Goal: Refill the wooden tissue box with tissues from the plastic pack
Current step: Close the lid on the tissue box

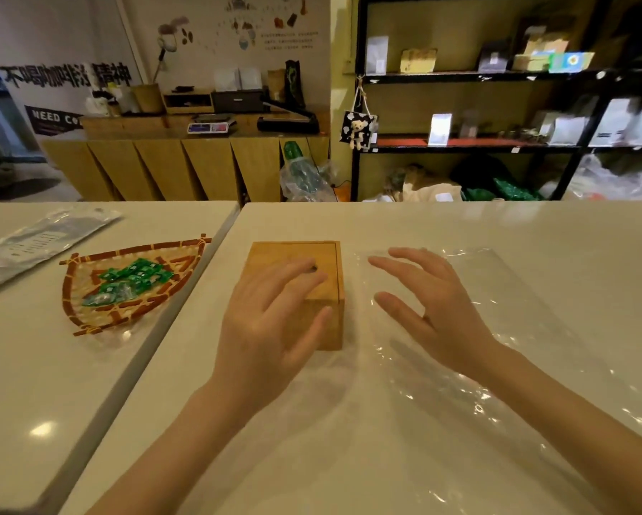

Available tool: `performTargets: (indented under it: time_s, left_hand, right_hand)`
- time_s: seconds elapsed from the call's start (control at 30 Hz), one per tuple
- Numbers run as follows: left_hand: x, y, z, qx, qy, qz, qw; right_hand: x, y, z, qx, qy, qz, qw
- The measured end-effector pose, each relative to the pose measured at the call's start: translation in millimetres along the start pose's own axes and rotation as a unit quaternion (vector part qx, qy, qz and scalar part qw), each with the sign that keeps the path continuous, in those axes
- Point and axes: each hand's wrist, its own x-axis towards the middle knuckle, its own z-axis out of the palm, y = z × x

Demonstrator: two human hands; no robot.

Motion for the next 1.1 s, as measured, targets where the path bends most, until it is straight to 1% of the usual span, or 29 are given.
performTargets:
  time_s: [0.07, 0.1, 0.17, 0.2, 0.23, 0.27, 0.3, 0.33, 0.37, 0.43, 0.47, 0.53, 0.6, 0.7, 0.77, 0.83, 0.9, 0.97, 1.0, 1.03, 1.1]
  left_hand:
    - [5, 23, 15, -0.05, -0.028, 0.021, 0.998]
    - [8, 33, 24, -0.076, -0.059, 0.014, 0.995]
    - [12, 50, 46, -0.104, -0.159, -0.037, 0.981]
    - [13, 55, 59, -0.092, -0.224, -0.067, 0.968]
    - [10, 57, 74, -0.054, -0.295, -0.095, 0.949]
    - [7, 58, 87, 0.007, -0.362, -0.116, 0.925]
    - [5, 58, 97, 0.068, -0.408, -0.13, 0.901]
    - [2, 58, 104, 0.112, -0.433, -0.142, 0.883]
    - [-1, 57, 109, 0.136, -0.441, -0.153, 0.874]
    - [-5, 55, 113, 0.139, -0.436, -0.175, 0.872]
    - [-5, 54, 113, 0.136, -0.429, -0.177, 0.876]
    - [-3, 52, 111, 0.119, -0.406, -0.172, 0.89]
    - [0, 50, 109, 0.068, -0.378, -0.182, 0.905]
    - [4, 50, 108, -0.047, -0.332, -0.221, 0.916]
    - [4, 49, 109, -0.106, -0.293, -0.232, 0.922]
    - [4, 49, 111, -0.159, -0.249, -0.26, 0.919]
    - [4, 49, 113, -0.218, -0.219, -0.313, 0.898]
    - [4, 50, 115, -0.3, -0.199, -0.371, 0.856]
    - [3, 50, 116, -0.338, -0.189, -0.395, 0.833]
    - [3, 50, 117, -0.365, -0.176, -0.415, 0.814]
    - [3, 48, 117, -0.39, -0.156, -0.44, 0.794]
  right_hand:
    - [-15, 17, -23, -0.044, 0.002, 0.044, 0.998]
    - [-24, 27, -35, -0.071, -0.003, 0.077, 0.994]
    - [-44, 48, -58, -0.135, -0.023, 0.167, 0.976]
    - [-54, 59, -69, -0.17, -0.043, 0.224, 0.959]
    - [-63, 68, -79, -0.203, -0.071, 0.287, 0.933]
    - [-72, 76, -87, -0.232, -0.1, 0.349, 0.902]
    - [-79, 81, -94, -0.251, -0.125, 0.405, 0.87]
    - [-85, 85, -99, -0.258, -0.14, 0.446, 0.846]
    - [-91, 86, -101, -0.261, -0.152, 0.468, 0.831]
    - [-98, 84, -100, -0.248, -0.167, 0.481, 0.824]
    - [-99, 83, -99, -0.225, -0.157, 0.49, 0.827]
    - [-99, 84, -97, -0.151, -0.111, 0.523, 0.831]
    - [-95, 84, -96, -0.088, -0.071, 0.555, 0.824]
    - [-90, 85, -92, -0.092, -0.068, 0.572, 0.813]
    - [-87, 86, -89, -0.094, -0.054, 0.578, 0.809]
    - [-84, 86, -86, -0.08, -0.044, 0.581, 0.808]
    - [-82, 85, -85, -0.064, -0.035, 0.586, 0.807]
    - [-80, 86, -87, -0.048, -0.026, 0.594, 0.803]
    - [-79, 88, -88, -0.025, -0.015, 0.606, 0.795]
    - [-77, 89, -91, 0.011, -0.002, 0.62, 0.784]
    - [-76, 87, -98, 0.11, 0.022, 0.643, 0.757]
